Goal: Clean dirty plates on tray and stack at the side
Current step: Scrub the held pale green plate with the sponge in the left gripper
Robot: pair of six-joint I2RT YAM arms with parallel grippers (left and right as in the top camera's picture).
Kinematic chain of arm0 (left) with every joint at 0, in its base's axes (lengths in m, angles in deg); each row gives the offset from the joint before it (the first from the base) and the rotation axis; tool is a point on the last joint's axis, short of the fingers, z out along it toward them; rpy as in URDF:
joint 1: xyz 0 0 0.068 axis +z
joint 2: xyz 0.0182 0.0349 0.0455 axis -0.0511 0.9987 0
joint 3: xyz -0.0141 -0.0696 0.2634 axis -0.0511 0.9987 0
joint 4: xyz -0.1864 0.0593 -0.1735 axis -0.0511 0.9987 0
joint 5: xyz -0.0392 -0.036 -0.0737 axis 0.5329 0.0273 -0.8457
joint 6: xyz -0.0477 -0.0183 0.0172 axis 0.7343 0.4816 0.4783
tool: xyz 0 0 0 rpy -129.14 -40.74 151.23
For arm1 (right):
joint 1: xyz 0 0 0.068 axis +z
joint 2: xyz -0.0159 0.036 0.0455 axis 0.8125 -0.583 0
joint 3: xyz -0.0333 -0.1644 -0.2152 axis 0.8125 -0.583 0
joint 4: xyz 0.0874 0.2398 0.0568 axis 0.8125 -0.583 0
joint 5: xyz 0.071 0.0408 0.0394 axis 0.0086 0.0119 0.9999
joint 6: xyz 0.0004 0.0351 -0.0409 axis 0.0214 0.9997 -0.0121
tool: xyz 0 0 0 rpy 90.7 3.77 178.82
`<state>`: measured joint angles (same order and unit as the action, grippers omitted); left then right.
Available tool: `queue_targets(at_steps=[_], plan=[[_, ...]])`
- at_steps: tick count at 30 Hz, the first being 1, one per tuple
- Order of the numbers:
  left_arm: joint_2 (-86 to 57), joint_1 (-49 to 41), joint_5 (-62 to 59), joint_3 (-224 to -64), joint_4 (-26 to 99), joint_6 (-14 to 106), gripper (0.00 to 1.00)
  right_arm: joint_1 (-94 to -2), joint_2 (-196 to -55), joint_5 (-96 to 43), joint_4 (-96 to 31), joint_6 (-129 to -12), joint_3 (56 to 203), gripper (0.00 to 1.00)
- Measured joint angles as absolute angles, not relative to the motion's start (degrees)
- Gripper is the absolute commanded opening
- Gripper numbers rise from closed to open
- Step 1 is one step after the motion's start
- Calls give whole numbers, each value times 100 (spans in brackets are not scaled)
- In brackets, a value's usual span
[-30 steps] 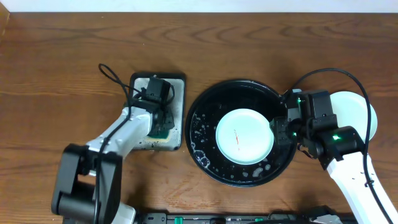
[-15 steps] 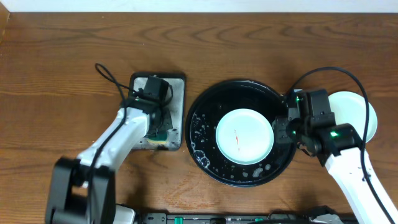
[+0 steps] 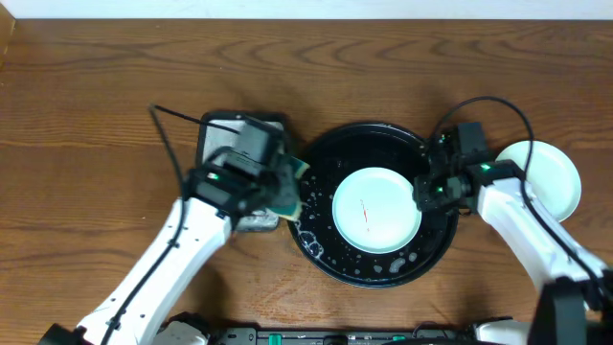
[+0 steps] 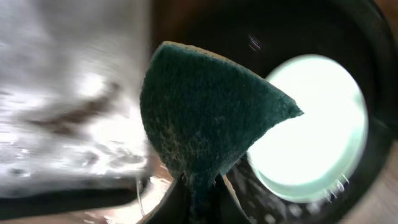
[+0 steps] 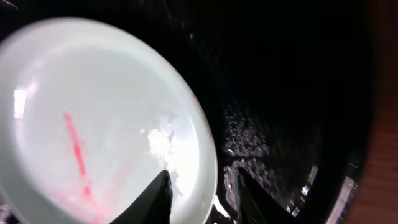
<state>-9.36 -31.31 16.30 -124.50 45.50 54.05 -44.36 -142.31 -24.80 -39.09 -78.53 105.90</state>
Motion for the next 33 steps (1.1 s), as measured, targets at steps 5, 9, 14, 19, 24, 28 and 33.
queue_targets(at_steps=[5,9,14,19,24,28,33], plan=[[-667,-3763,1574,-12450,4170,6028,7,-4451,-14878,-2378,-3614,-8045,10590,18],[-151,-4106,1565,-12450,3552,6588,7,-4545,-15180,-2198,-3314,-8146,10597,1],[520,-4421,1377,-12450,2776,6979,8,-4613,-15182,-2035,-3340,-8050,10610,1],[1204,-4773,1134,-12450,1864,7156,7,-4613,-15186,-1951,-3386,-7853,10610,1],[1862,-5028,1040,-12450,1591,7427,7,-4613,-15193,-1914,-3421,-7766,10610,1],[2087,-5050,988,-12544,1587,7569,7,-4613,-15193,-1914,-3454,-7737,10614,1],[2142,-5059,1495,-12854,2463,7613,7,-4613,-15193,-1897,-3489,-7722,10614,1]])
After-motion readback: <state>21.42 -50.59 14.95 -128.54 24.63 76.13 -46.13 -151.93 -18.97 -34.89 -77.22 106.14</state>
